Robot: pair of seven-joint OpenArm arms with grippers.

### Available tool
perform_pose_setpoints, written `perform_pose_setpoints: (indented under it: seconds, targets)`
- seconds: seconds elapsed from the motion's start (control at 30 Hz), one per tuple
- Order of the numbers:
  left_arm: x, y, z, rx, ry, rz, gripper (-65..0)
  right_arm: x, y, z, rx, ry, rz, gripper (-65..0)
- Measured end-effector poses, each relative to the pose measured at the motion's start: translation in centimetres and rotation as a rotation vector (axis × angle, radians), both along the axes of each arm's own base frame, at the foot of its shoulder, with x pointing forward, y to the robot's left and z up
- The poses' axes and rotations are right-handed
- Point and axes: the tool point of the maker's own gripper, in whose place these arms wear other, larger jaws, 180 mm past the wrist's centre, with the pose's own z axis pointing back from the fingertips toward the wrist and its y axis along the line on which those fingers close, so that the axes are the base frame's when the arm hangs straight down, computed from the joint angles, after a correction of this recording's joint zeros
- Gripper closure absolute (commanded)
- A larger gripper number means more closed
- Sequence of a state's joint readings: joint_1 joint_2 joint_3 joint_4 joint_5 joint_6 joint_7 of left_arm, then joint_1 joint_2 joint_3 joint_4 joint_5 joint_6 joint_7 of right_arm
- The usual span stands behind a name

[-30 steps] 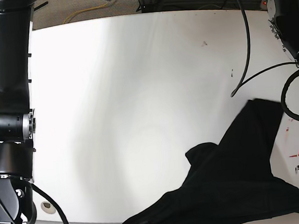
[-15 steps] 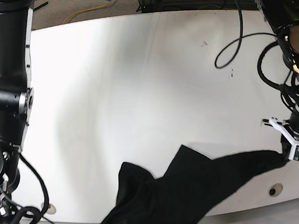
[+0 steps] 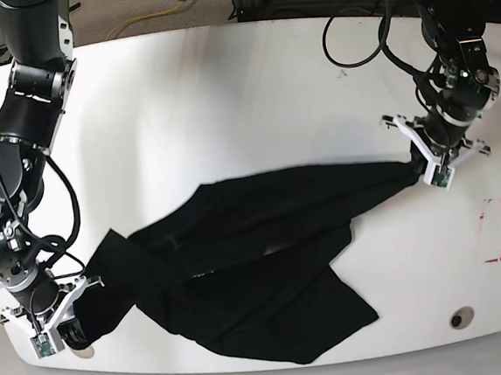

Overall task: Fold the T-shirt properly
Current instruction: 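Lay the shirt flat and release both grippers at the shoulders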

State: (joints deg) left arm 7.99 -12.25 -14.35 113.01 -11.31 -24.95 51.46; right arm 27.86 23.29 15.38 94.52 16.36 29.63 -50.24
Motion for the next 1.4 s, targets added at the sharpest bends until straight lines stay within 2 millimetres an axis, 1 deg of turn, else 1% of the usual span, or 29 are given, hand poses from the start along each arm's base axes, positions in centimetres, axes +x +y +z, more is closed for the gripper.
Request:
perform_pose_setpoints:
  seconds: [0.1, 0.2, 0.23, 0.3, 0.37, 0.43, 0.57, 0.7, 0.83, 0.93, 1.03, 1.13, 1.2, 1.27, 1.33, 1.4]
  targets:
    - [-1.6, -0.2, -1.6, -0.01, 0.05, -0.002, -1.0, -1.2, -1.0, -2.4, 0.034, 0.043, -0.035, 0.0]
    - [-3.0, -0.2, -2.8, -0.008, 0.092, -0.003, -1.0, -2.2, -2.0, -3.9, 0.046, 0.071, -0.064, 0.0]
    - [-3.5, -0.3, -3.3, -0.003, 0.109, -0.008, -1.0, -2.8, -2.4, -4.7, 0.051, 0.088, -0.078, 0.0]
    - [-4.3, -0.8, -4.1, -0.004, 0.137, -0.02, -1.0, -3.6, -3.1, -5.9, 0.073, 0.102, -0.103, 0.0]
    - [-5.3, -1.2, -4.8, -0.019, 0.163, -0.026, -1.0, -4.7, -3.6, -7.5, 0.105, 0.13, -0.134, 0.0]
    - [-6.5, -1.2, -5.7, -0.019, 0.196, -0.028, -1.0, -5.7, -3.9, -9.2, 0.121, 0.165, -0.156, 0.0]
    - [-9.3, -1.2, -7.5, -0.013, 0.277, -0.028, -1.0, -8.0, -3.5, -12.5, 0.149, 0.237, -0.154, 0.0]
    - [-11.9, -1.4, -9.0, -0.021, 0.346, -0.025, -0.7, -9.9, -3.6, -14.8, 0.186, 0.283, -0.186, 0.0]
    - [-14.1, -2.1, -10.1, -0.053, 0.397, -0.011, 0.0, -11.5, -4.4, -16.1, 0.204, 0.309, -0.222, 0.0]
    - [-16.1, -2.8, -10.8, -0.059, 0.442, -0.049, 0.0, -12.5, -4.8, -17.0, 0.209, 0.33, -0.24, 0.0]
    - [-17.9, -3.7, -11.4, -0.078, 0.484, -0.073, 0.0, -13.1, -4.7, -17.6, 0.214, 0.346, -0.246, 0.0]
    - [-19.3, -4.4, -11.8, -0.105, 0.506, -0.081, 0.0, -13.7, -4.4, -18.0, 0.229, 0.349, -0.231, 0.0]
    - [-20.0, -4.0, -11.8, -0.11, 0.514, -0.065, 0.0, -14.1, -4.9, -18.2, 0.228, 0.352, -0.239, 0.0]
    - [-20.1, -3.4, -11.7, -0.103, 0.515, -0.051, 0.0, -14.5, -5.3, -18.4, 0.215, 0.363, -0.248, 0.0]
    - [-20.4, -3.2, -11.7, -0.099, 0.51, -0.042, -0.4, -14.8, -5.2, -18.6, 0.219, 0.366, -0.247, 0.0]
    - [-20.5, -3.4, -11.6, -0.113, 0.49, -0.043, -3.8, -15.1, -4.7, -19.3, 0.23, 0.384, -0.243, 0.0]
